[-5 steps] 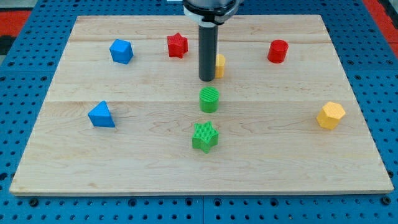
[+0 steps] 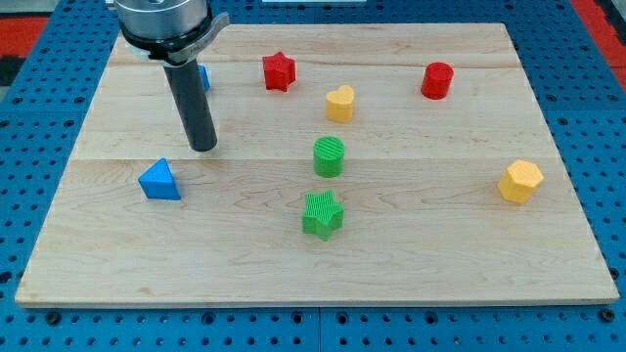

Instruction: Move the blue cube to the center left

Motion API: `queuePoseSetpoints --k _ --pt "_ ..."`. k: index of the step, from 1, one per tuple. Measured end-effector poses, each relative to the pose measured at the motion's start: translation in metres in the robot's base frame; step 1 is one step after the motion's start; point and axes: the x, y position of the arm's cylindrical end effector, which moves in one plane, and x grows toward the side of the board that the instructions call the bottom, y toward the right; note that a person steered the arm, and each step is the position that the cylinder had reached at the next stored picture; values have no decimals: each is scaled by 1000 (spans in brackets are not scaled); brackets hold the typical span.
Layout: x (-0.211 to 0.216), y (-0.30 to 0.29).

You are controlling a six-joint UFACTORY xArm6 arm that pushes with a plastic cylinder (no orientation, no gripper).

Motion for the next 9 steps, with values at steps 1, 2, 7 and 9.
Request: queuePoseSetpoints --k 1,2,7,9 --pt "12 -50" --pt "30 -70" --pt "-44 28" --pt "-44 3"
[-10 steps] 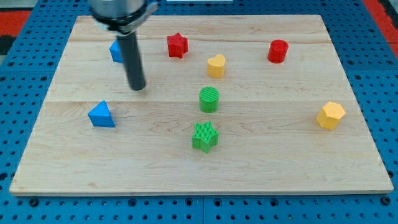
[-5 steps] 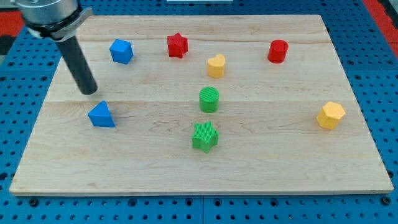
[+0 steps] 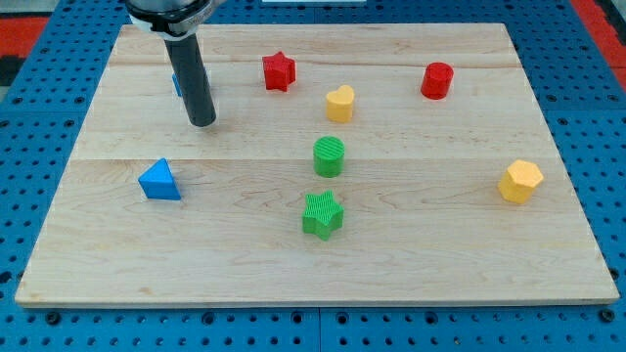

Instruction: Move the blue cube to the center left

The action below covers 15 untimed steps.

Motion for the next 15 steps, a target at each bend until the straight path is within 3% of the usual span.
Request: queuePoseSetpoints --k 2,6,8,11,12,13,15 --pt "-49 41" --pt "-95 -48" --pt "-85 -83" --pt "-15 -67" --pt "-37 -53" --pt "-36 -94" --pt "-21 -112"
